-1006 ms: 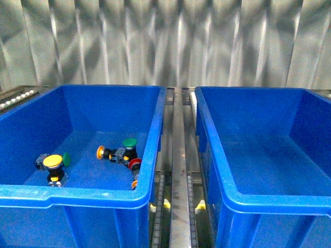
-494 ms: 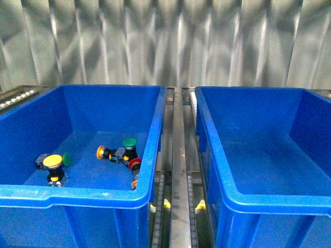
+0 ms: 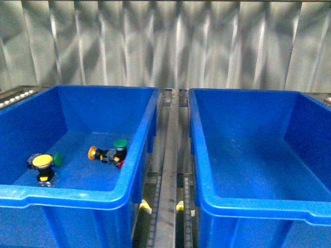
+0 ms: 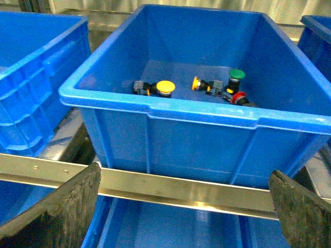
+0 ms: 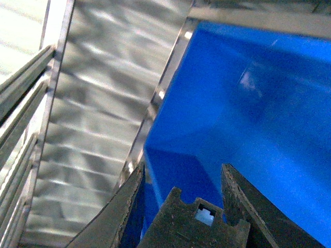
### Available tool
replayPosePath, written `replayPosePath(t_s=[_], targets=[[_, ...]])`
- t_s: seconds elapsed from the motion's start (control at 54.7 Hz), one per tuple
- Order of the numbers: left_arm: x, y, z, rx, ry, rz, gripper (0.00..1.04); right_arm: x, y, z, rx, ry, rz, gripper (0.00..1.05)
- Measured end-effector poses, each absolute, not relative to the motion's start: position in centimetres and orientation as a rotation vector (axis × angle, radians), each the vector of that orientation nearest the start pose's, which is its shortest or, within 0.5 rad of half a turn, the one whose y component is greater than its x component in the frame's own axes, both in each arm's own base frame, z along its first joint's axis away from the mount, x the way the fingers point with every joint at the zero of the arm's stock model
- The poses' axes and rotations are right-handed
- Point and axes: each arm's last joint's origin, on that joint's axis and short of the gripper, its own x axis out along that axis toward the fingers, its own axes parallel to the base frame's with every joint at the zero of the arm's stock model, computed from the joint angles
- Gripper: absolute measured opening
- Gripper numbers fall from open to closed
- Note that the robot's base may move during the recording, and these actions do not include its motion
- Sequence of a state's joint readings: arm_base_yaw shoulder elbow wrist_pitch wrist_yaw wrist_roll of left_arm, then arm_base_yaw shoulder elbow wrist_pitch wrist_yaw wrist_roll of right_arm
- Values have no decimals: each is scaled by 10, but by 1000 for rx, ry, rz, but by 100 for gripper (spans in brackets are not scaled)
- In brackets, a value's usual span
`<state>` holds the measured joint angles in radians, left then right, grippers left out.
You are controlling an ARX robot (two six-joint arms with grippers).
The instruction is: Pick red and yellow buttons and place in box
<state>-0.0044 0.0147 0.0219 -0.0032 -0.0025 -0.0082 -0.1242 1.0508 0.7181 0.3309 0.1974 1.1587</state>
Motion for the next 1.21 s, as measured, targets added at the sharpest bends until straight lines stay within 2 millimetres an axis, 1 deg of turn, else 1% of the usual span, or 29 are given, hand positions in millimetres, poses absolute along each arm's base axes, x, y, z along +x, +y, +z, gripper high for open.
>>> replayPosePath(t_s=[0.091,0.256,0.348,0.402,0.476,0.53,0.585,0.64,0.713,0.75,0.787,0.878,0.915,1.043,1.207], targets=[[97,0,170,-8,-4,-2,97,232,-43,305,1148,-196,-324,36],[97,0,170,-8,-5,-4,97,229,-57,305,1140,-219,-362,36],[97,0,170,-8,-6,-4,97,235,-70,308,1045,-230,-450,36],[97,0,170,-7,-7,-7,97,245,-85,314,926,-233,-524,36],[97,0,170,-7,-7,-6,97,256,-105,316,827,-212,-619,36],[97,0,170,-7,-7,-3,97,267,-119,323,736,-183,-654,36],[97,0,170,-7,-7,-3,97,286,-133,331,626,-116,-664,36],[97,0,170,-7,-7,-3,97,303,-146,330,552,-30,-676,36],[97,0,170,-7,-7,-2,97,333,-171,319,453,122,-712,36],[97,0,170,-7,-7,-2,97,345,-179,313,416,186,-720,36],[97,0,170,-7,-7,-2,97,357,-186,307,384,251,-710,36],[97,0,170,-7,-7,-3,97,376,-197,297,352,356,-697,36],[97,0,170,-7,-7,-3,97,385,-203,290,332,414,-701,36],[97,0,170,-7,-7,-2,97,407,-222,271,300,533,-740,36],[97,0,170,-7,-7,-2,97,425,-239,248,277,638,-751,36]])
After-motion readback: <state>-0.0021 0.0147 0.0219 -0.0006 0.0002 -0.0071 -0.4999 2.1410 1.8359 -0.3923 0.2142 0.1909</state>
